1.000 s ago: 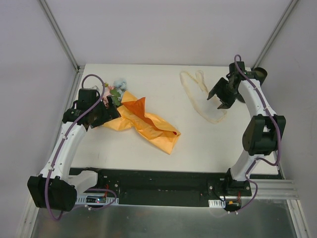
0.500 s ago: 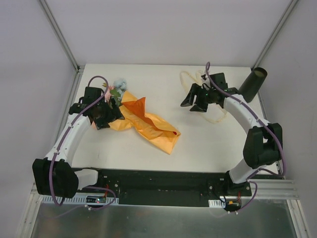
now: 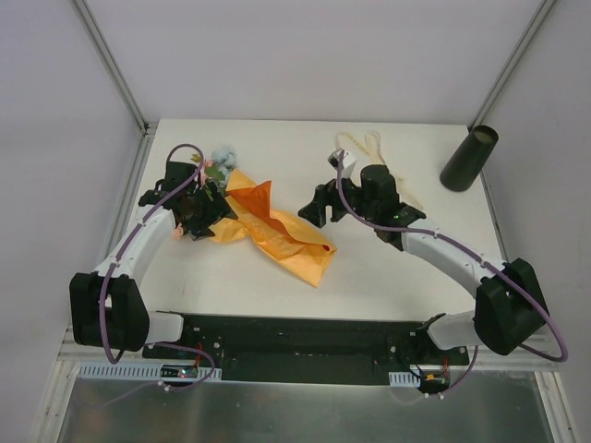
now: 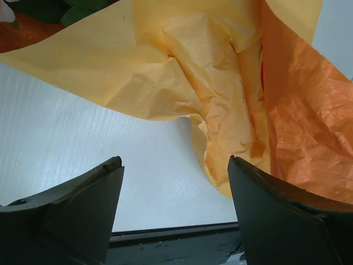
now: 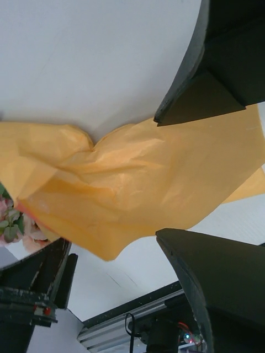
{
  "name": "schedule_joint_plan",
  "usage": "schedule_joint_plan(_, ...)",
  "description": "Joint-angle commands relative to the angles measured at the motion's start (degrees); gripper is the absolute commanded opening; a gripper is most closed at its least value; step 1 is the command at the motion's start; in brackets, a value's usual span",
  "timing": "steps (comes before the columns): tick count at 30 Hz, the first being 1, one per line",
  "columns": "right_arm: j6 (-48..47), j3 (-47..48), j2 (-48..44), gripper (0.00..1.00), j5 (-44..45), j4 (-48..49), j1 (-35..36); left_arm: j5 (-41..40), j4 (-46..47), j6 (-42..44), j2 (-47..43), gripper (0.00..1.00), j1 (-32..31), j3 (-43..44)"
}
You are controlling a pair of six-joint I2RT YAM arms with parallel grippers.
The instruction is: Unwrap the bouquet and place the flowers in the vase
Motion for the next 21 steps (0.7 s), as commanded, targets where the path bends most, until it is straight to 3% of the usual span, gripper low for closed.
schedule_joint_plan(1,-8.4,0.8,-0.7,0.82,1.1,8.9,4.1,1.6,3.6,-3.4,0.1,0.79,0.0,-0.5)
schedule_joint_plan(8,-12.3,2.6,3.9,0.84,7.3,11.2,10.9,2.0,5.4,-4.4,3.1,0.76,0.1,-1.3)
schedule_joint_plan(15,-14.2,6.2,9.9,0.80,13.0,11.0,17.1,0.0,6.3,-4.5,7.3,0.71,0.4,-1.0)
schedule_joint_plan(19,-15.9,7.4,12.6,0.68,18.0,11.9,17.8,-1.5,6.4,-4.5,9.7,0.70,0.4,-0.3)
schedule_joint_plan(21,-17.9,8.2,13.4,0.55,22.3,12.6,17.8,-2.4,6.5,-4.3,10.9,0.69,0.3,0.2)
